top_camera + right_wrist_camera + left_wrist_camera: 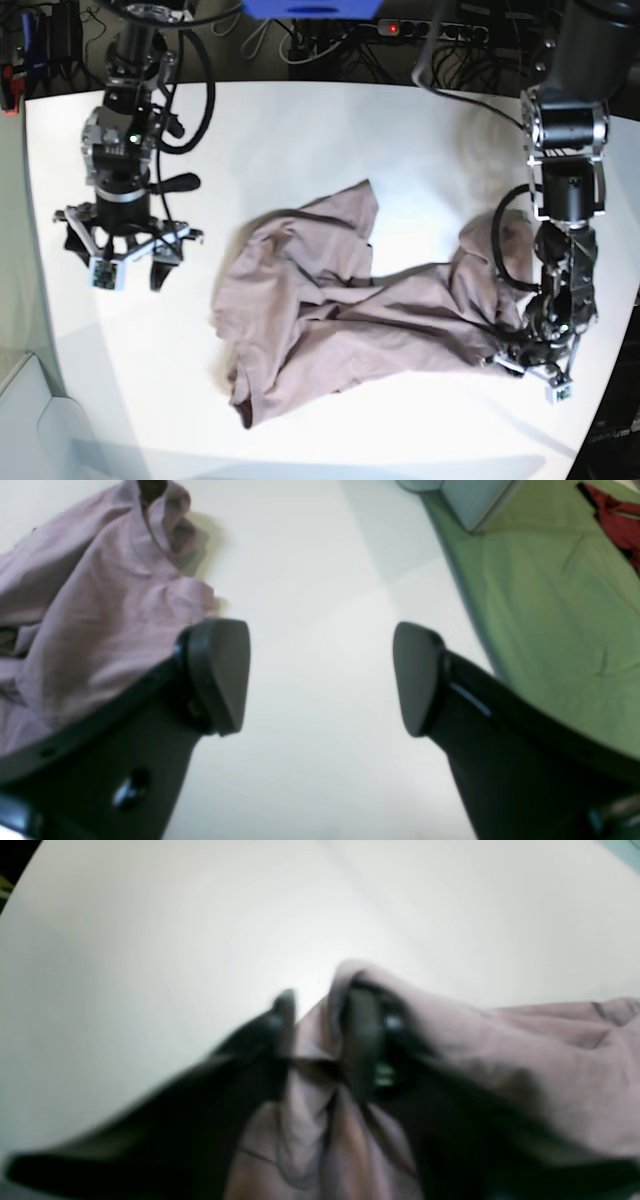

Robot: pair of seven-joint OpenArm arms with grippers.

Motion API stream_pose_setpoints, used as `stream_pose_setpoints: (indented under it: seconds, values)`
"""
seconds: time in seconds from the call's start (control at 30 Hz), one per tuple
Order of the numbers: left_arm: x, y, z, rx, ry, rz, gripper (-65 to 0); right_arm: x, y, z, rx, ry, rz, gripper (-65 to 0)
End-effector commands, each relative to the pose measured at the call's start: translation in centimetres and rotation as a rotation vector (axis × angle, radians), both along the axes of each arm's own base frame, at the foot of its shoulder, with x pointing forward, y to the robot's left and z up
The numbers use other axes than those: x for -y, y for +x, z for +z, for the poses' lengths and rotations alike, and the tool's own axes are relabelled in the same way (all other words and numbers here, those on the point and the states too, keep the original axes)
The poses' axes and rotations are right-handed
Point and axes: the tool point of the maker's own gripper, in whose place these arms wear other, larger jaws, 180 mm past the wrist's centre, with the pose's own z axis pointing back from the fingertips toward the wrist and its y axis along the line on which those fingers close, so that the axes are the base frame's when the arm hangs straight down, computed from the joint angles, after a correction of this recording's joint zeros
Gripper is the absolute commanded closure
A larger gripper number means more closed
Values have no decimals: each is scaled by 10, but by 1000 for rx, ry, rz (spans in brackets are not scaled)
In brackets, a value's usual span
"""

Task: Layout the t-shirt on the table in an organized manner, then fold the t-shirt properly
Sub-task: 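Pull the grasped edge away from the shirt with the left gripper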

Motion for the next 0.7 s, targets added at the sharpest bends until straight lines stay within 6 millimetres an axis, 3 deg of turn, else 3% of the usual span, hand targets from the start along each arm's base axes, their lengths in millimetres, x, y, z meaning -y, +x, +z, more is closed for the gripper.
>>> stream_pose_setpoints:
  seconds: [0.0,0.1,0.17,0.33,0.67]
  values:
    - [-12,15,37,81,28,6,-257,-2,2,10,38,-9,8,-450]
    - [-14,12,48,98,45,-6,-406,-19,-1,3,18,-2,56,-450]
    - [-14,6,58,131,67,-19,-464,-29,-4,-3,1,2,83,-450]
    - [-10,-34,65,130,16,-62,-514,-41,-8,-8,-15,7,113,-450]
    - [-42,-175,-20,-23,-142,107,-514,-39,-12,-12,-29,9,112,-450]
